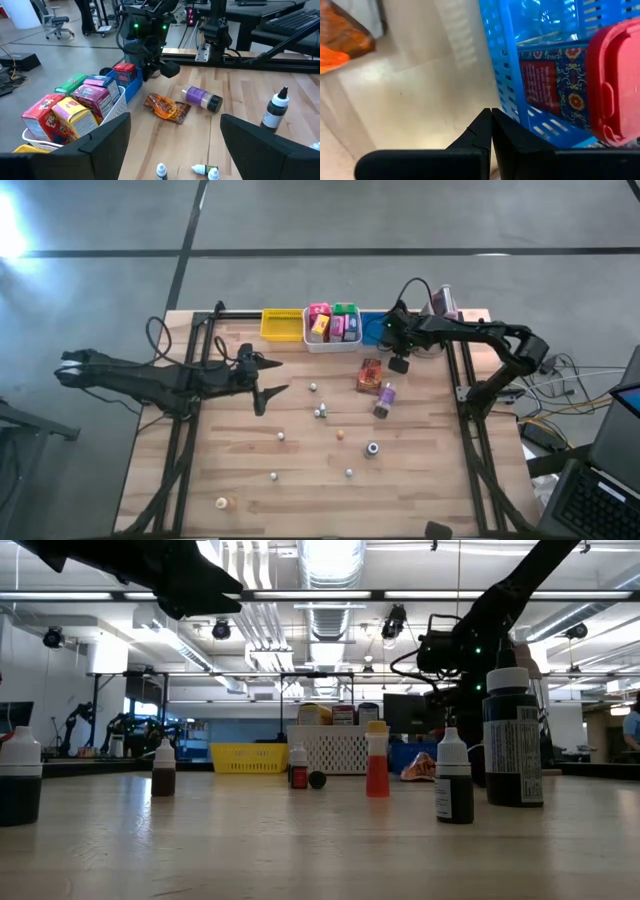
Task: Pick & Place Kitchen Items
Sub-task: Adjust the blue basket on the table, then put the black seasoning bottle into the blue basket
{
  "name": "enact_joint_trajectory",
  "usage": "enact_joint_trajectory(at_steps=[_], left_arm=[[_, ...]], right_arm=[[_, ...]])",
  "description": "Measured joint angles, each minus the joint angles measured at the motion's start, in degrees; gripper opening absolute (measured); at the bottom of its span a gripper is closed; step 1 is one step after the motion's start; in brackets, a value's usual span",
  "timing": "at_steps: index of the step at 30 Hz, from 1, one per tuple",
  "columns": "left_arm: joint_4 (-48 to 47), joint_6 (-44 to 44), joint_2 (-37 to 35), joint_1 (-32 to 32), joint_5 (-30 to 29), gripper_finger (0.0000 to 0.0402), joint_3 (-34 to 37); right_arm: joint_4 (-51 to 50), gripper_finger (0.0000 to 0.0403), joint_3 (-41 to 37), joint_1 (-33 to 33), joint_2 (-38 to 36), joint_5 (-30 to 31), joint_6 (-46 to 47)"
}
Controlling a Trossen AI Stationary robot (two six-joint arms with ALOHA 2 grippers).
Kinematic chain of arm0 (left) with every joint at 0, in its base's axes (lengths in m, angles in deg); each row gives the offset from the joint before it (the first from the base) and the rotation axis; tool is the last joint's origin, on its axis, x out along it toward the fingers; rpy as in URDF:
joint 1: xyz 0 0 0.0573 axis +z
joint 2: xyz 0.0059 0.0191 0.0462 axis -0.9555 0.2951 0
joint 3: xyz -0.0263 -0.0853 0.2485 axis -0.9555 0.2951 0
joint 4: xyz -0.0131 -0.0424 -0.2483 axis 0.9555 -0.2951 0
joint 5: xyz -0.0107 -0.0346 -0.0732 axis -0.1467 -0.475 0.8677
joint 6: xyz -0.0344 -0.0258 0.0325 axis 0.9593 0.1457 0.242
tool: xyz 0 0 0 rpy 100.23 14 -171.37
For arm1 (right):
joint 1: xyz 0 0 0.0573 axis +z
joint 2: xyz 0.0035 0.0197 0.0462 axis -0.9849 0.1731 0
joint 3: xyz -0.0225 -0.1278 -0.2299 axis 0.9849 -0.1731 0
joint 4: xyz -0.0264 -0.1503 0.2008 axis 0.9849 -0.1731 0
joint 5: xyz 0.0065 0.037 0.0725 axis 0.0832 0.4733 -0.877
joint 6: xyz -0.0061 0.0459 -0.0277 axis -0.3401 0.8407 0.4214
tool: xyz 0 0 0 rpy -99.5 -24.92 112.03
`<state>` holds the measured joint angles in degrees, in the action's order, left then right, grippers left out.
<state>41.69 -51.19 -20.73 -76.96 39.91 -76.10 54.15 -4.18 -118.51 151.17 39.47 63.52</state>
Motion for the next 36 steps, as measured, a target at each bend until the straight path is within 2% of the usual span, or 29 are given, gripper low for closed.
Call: enact_joint_trajectory(at_steps=[7, 16, 19, 22, 26, 36], left_arm=[[0.0, -0.7, 0.0, 0.0, 0.0, 0.0312, 0.0], [0.0, -1.0, 0.0, 0.0, 0.0, 0.0312, 0.0], [0.0, -1.1, 0.0, 0.0, 0.0, 0.0312, 0.0], [0.0, -1.0, 0.0, 0.0, -1.4, 0.0312, 0.0], [0.0, -0.6, 0.0, 0.0, -3.1, 0.0312, 0.0], [0.0, -0.1, 0.0, 0.0, -3.1, 0.0312, 0.0]], right_arm=[[-0.5, 0.0008, 0.5, 1.4, -2.9, -0.1, 0.1], [-4.1, 0.0008, 2.6, 6.9, -12.3, -0.5, -0.2], [-4.0, 0.0008, 3.6, 10.0, -15.8, -2.7, -5.5], [-3.9, 0.0008, 4.5, 12.5, -18.6, -5.2, -15.6], [-2.9, 0.0008, 5.5, 15.2, -20.9, -5.2, -28.5], [-2.3, 0.0008, 10.6, 20.1, -20.4, -4.7, -31.2]])
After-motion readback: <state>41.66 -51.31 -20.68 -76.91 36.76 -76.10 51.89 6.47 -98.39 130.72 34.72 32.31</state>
